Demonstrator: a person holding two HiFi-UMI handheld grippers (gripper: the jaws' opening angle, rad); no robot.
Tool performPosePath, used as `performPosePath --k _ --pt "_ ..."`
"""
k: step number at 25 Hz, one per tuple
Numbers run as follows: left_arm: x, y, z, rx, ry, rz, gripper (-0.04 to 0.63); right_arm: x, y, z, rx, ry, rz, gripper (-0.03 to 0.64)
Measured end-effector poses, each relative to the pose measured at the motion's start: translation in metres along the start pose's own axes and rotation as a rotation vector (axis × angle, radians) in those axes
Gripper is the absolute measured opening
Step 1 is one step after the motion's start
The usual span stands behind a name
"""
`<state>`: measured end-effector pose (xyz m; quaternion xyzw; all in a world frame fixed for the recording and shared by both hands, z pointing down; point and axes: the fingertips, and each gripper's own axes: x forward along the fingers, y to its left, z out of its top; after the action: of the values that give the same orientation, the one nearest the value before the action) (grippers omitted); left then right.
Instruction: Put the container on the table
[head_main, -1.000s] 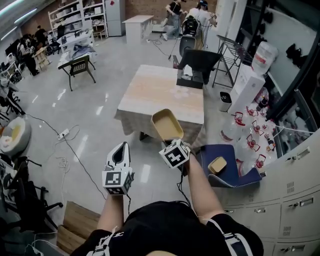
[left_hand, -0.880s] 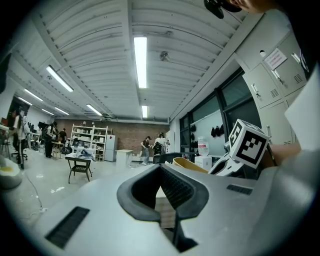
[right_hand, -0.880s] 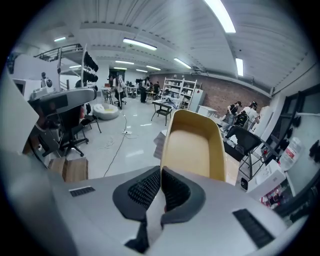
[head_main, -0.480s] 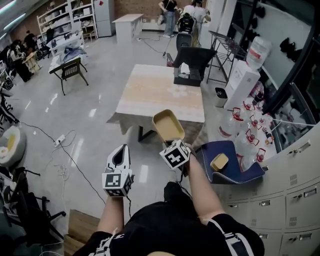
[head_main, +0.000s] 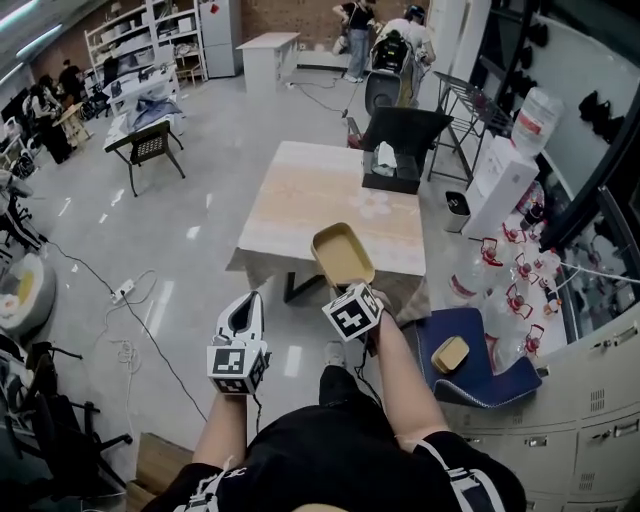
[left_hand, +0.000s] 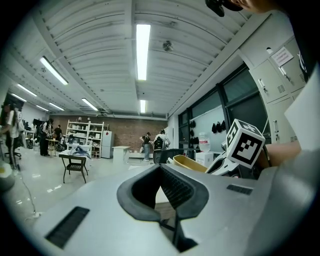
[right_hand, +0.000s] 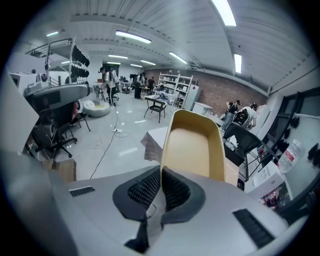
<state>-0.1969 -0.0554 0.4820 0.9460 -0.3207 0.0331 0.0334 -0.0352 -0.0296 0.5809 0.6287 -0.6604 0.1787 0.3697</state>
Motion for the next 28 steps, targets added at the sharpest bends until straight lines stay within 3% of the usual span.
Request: performPosePath --k 6,16,21,28 --pt "0.126 0.034 0.005 0.021 0.014 0.028 0.011 0.078 -0.099 0.045 0.011 0.014 0.008 0.025" --pt "0.354 0.064 0.051 0.052 0.005 0.026 0.012 0.193 -0.284 0.133 0.007 0.02 -0.01 0.025" --pt "0.414 0.077 0.06 0.04 0.007 0.038 0.012 0.232 -0.326 0.152 0.001 0.047 -0.003 0.026" --pt "0.457 0.102 0.054 0.046 0.028 0.019 0.012 0.278 -0.348 0.163 0.015 0.09 -0.024 0.027"
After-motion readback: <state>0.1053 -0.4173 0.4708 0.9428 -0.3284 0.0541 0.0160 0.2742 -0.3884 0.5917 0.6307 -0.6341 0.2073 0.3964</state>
